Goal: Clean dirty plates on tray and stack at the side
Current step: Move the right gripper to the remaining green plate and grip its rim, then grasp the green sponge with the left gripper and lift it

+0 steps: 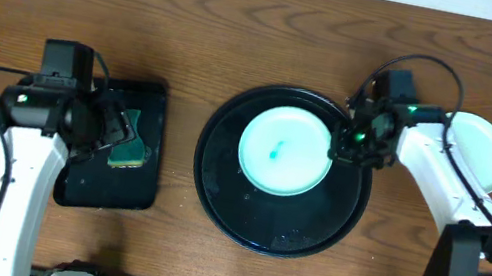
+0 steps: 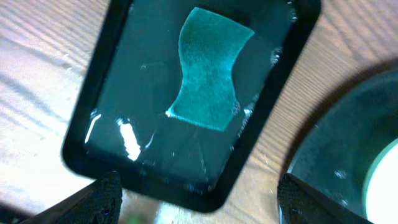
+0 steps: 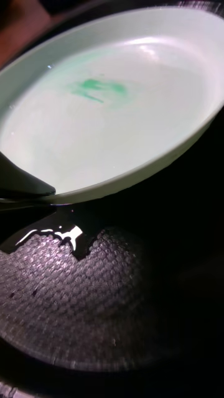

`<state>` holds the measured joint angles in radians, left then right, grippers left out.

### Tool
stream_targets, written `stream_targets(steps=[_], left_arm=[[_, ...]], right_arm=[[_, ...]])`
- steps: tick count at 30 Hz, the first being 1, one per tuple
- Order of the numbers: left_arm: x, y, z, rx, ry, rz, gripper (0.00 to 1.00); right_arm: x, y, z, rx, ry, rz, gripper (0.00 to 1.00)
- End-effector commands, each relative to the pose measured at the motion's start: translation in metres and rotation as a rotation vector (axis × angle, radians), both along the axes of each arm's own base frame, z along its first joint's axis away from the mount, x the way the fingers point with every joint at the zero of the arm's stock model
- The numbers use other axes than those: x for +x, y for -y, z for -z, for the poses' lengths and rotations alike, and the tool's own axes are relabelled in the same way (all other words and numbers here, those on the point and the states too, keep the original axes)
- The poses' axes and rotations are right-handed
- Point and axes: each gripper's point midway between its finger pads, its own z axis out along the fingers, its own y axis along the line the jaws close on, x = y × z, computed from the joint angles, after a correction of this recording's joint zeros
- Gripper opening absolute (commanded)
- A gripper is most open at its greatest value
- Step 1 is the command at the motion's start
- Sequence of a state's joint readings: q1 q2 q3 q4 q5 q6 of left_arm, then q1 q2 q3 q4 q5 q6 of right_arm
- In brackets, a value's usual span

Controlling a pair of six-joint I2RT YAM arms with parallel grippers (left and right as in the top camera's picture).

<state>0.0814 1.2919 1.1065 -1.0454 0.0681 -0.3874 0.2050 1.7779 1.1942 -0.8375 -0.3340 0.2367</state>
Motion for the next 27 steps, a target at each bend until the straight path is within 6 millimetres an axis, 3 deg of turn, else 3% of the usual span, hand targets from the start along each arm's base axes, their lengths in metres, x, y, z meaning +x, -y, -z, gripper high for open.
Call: stream_targets(steps=[1, 8, 14, 19, 27], left_arm=[[0.002, -0.003, 0.024, 0.018, -0.059, 0.01, 0.79], [0.029, -0.004, 0.064, 0.009, -0.098, 0.012, 0.68], [0.04, -0.002, 0.1, -0.013, -0.158, 0.015, 0.62], [0.042, -0.002, 0.11, -0.014, -0.178, 0.016, 0.52], [0.056, -0.004, 0.111, -0.009, -0.127, 0.016, 0.48]], right_arm=[[-0.005, -0.004, 0.01, -0.044, -0.008, 0.0, 0.01], [-0.002, -0.003, 0.013, -0.065, 0.0, 0.019, 0.01], [-0.008, -0.001, 0.043, -0.082, -0.046, 0.023, 0.02], [-0.012, -0.001, 0.052, -0.078, -0.052, 0.023, 0.02], [-0.025, -0.001, 0.068, -0.063, -0.071, 0.02, 0.02]])
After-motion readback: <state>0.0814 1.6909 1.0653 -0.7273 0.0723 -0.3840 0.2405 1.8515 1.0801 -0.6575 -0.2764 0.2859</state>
